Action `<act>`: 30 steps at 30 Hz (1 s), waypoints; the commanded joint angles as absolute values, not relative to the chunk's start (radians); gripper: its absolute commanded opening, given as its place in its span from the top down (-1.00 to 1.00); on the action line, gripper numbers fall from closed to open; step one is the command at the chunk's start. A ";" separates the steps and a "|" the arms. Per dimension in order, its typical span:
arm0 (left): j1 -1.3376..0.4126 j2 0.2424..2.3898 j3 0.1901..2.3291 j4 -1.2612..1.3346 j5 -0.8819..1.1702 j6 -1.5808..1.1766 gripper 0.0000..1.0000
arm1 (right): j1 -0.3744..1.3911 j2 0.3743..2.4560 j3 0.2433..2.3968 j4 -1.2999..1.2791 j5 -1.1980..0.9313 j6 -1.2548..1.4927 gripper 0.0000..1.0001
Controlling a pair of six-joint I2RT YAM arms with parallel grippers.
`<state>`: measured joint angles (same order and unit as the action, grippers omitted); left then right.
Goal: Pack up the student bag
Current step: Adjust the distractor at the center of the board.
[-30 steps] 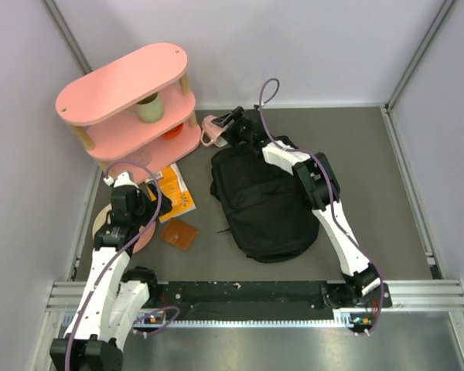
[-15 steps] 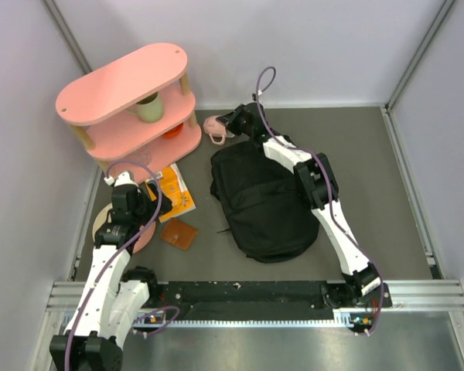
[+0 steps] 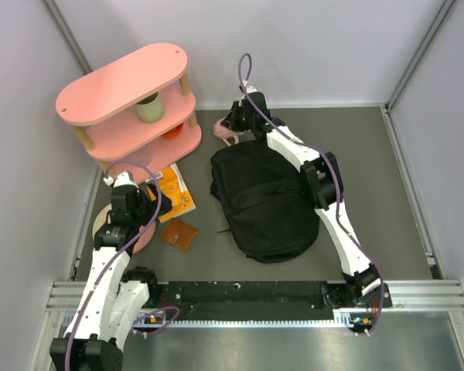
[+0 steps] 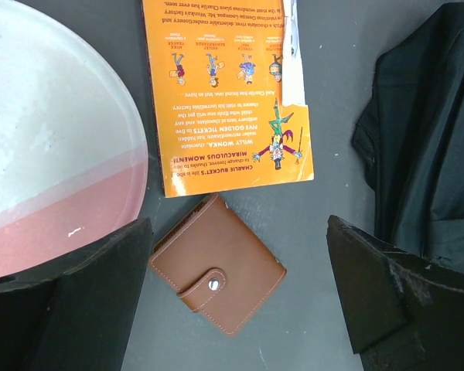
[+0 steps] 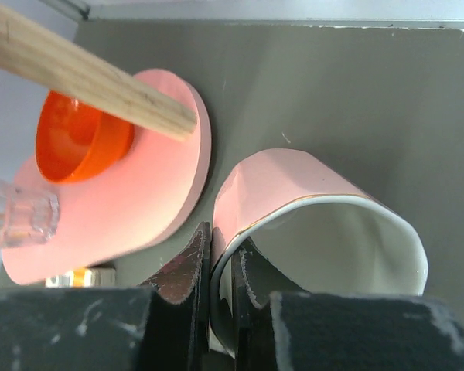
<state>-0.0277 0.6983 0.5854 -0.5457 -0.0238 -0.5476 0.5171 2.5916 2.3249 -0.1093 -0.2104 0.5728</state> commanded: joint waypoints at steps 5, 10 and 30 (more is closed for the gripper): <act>-0.029 0.680 0.595 -0.520 -0.017 -0.534 -0.96 | 0.508 2.456 2.422 -0.317 -0.273 0.289 1.00; -0.029 0.681 0.598 -0.517 -0.006 -0.531 -0.96 | 0.509 2.468 2.457 -0.370 -0.183 0.158 1.00; -0.029 0.749 0.614 -0.469 0.048 -0.523 -0.96 | 0.546 2.559 2.559 -0.368 -0.233 -0.198 0.99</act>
